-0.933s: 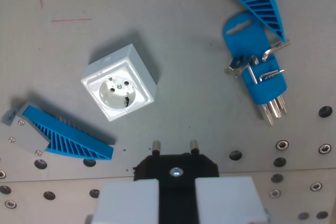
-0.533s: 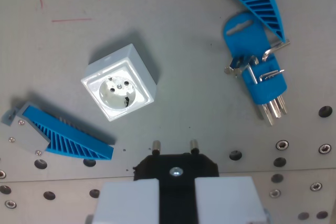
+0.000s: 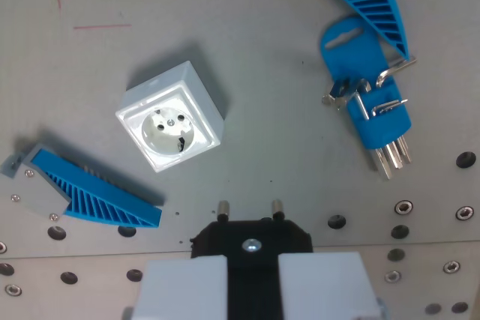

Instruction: Move above the white socket

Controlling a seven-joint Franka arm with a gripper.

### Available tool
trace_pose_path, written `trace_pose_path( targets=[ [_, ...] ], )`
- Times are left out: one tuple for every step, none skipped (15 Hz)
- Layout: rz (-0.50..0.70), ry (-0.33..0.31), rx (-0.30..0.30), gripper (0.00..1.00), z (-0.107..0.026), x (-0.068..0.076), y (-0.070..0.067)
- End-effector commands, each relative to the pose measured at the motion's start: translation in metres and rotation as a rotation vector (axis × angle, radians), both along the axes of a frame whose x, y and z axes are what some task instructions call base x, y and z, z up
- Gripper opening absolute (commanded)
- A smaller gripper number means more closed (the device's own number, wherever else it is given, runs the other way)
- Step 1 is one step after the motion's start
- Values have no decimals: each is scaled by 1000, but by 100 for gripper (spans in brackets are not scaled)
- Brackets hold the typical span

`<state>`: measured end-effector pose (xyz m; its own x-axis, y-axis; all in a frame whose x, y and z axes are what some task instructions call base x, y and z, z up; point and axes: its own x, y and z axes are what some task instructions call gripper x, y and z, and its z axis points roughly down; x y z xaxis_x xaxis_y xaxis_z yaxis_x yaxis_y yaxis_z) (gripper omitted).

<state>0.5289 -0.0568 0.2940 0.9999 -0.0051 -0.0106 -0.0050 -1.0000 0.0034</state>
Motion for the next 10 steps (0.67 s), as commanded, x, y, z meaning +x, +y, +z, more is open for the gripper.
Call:
trace_pose_path(
  targets=[
    [46,-22,2,0,-6,-3,2],
    [53,-28,2,0,-7,-3,2],
    [62,-34,2,0,-9,-4,3],
    [72,-39,2,0,-11,-5,3],
    [79,-44,2,0,-14,-6,4],
    [87,-51,2,0,-16,-7,5],
    [97,-56,2,0,-19,-7,6],
    [108,-61,2,0,-22,-8,7],
    [119,-66,2,0,-25,-9,8],
    [130,-70,2,0,-29,-10,9]
  ],
)
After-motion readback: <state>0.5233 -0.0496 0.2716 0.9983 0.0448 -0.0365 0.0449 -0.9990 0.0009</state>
